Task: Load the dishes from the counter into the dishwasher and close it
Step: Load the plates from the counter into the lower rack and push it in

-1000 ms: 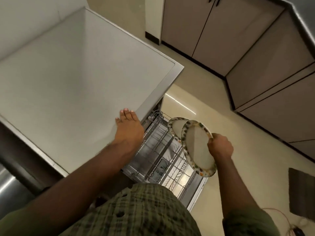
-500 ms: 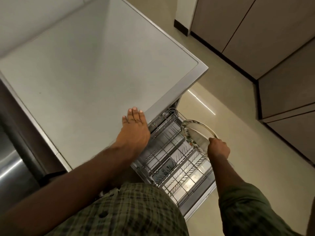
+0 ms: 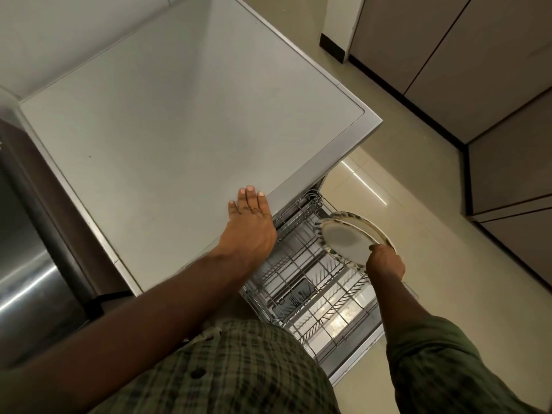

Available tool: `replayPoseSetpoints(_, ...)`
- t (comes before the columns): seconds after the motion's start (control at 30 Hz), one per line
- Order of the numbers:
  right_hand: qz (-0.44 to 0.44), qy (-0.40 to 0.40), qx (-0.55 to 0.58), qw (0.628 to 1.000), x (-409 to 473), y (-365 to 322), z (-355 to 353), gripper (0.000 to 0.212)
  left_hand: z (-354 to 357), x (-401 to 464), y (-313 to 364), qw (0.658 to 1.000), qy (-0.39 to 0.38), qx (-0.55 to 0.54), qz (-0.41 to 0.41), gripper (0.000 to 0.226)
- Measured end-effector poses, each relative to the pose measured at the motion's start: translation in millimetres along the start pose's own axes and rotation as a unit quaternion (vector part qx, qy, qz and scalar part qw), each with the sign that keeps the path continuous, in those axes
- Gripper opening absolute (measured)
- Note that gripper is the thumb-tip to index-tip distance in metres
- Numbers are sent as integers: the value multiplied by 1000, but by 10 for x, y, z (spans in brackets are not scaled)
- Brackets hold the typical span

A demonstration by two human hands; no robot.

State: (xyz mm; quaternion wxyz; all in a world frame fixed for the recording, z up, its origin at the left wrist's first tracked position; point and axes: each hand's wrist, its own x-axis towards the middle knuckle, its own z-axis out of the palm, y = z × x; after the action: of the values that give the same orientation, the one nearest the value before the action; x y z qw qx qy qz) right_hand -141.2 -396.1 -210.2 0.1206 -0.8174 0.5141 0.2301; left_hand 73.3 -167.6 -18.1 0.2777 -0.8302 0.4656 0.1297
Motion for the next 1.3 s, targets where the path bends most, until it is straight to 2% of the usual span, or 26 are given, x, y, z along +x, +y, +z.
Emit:
replayPoseSetpoints(0.13, -26, -12, 26, 999, -236, -153, 36, 52, -29, -31, -13, 1000, 0, 3, 7, 61)
replayPoseSetpoints(0.33, -64, 13, 38, 997, -716, -389, 110, 40, -14, -57, -45, 1000, 2, -23, 15, 65)
replayPoseSetpoints(0.47, -69, 44, 60, 995, -1053, -535, 23, 46, -5, -55, -73, 998, 5, -62, 22, 72)
replayPoseSetpoints(0.63, -121, 96, 110, 982, -1475, -797, -260, 45, 91, -153, -213, 992, 10, -113, 57, 81)
replayPoseSetpoints(0.73, -183, 115, 178, 960, -1696, -1011, -483, 40, 143, -289, -451, 980, 10, -163, 111, 74)
replayPoseSetpoints(0.9, -333, 115, 302, 886, -2161, -1607, -900, 33, 398, -718, -951, 947, 30, -286, 140, 51)
replayPoseSetpoints(0.97, -404, 108, 310, 854, -2317, -1927, -1003, 31, 669, -932, -1146, 944, 48, -304, 116, 52)
replayPoseSetpoints(1.1, -527, 71, 283, 798, -2584, -2614, -1054, 29, 1223, -1435, -1552, 927, 85, -365, 16, 57)
replayPoseSetpoints(1.3, -648, -29, 145, 747, -3169, -3709, -840, 30, 2106, -2343, -2139, 893, 81, -384, -220, 70)
